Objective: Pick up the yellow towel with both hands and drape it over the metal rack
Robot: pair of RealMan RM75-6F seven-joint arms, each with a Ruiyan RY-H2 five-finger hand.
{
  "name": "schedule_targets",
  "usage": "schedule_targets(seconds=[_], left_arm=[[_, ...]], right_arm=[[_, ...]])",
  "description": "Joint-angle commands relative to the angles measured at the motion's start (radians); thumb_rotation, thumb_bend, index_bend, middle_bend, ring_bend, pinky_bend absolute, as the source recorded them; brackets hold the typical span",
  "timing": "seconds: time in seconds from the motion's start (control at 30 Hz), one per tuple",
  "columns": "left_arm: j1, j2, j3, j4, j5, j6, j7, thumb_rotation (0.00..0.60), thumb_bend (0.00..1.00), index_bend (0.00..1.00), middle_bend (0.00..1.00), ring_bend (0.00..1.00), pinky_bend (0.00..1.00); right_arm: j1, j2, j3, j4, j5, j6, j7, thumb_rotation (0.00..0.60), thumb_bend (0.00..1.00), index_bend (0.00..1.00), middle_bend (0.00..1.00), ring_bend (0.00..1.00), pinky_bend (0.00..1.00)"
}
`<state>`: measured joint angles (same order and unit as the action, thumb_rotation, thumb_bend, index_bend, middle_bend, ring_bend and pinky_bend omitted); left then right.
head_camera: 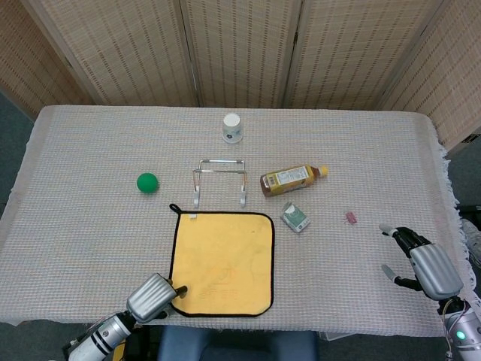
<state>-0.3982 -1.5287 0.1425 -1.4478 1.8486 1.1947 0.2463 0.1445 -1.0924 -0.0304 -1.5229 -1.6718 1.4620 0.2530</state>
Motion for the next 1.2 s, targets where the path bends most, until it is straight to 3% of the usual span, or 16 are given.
schedule_targets(seconds=[0.03,0.2,0.4,0.57,0.67,0.8,1.0,1.2], left_arm=[[0.0,-0.006,-0.002,0.006,-0.004,0.003,0.002,0.6,0.35,0.55,0.93,0.78,0.93],[-0.001,-0.018,0.001,0.019,-0.003,0.013,-0.004,0.6,0.43,0.61,0.94,0.79,0.93],[-0.003,-0.028,0.004,0.024,-0.009,0.016,-0.008,0.6,0.46,0.65,0.94,0.79,0.93],[-0.004,-0.035,0.006,0.023,-0.011,0.023,-0.016,0.6,0.47,0.65,0.94,0.79,0.93],[-0.005,-0.034,0.006,0.019,-0.014,0.023,-0.015,0.6,0.47,0.65,0.94,0.79,0.93],[-0.007,-0.031,0.008,0.013,-0.015,0.025,-0.008,0.6,0.47,0.65,0.94,0.79,0.93],[-0.006,-0.03,0.01,0.007,-0.016,0.032,0.001,0.6,0.47,0.65,0.94,0.79,0.93],[0.0,-0.031,0.014,0.005,-0.015,0.044,0.006,0.6,0.47,0.65,0.94,0.79,0.93]], right_arm=[[0.0,0.0,-0.001,0.002,-0.003,0.001,0.001,0.6,0.3,0.15,0.27,0.24,0.37],[0.001,0.002,-0.005,-0.003,-0.016,0.006,0.0,0.6,0.3,0.15,0.28,0.26,0.37],[0.014,-0.003,-0.012,-0.016,-0.067,0.017,-0.024,0.6,0.3,0.15,0.35,0.34,0.39],[0.062,-0.026,-0.029,-0.037,-0.146,-0.025,-0.064,0.6,0.3,0.19,0.51,0.57,0.64],[0.102,-0.05,-0.041,-0.047,-0.202,-0.061,-0.081,0.6,0.3,0.29,0.68,0.75,0.85],[0.159,-0.085,-0.058,-0.058,-0.255,-0.137,-0.105,0.6,0.28,0.35,0.75,0.88,0.98],[0.239,-0.157,-0.068,-0.084,-0.267,-0.265,-0.13,0.6,0.23,0.38,0.82,0.97,1.0],[0.318,-0.239,-0.059,-0.081,-0.241,-0.392,-0.153,0.6,0.21,0.38,0.86,0.99,1.0]])
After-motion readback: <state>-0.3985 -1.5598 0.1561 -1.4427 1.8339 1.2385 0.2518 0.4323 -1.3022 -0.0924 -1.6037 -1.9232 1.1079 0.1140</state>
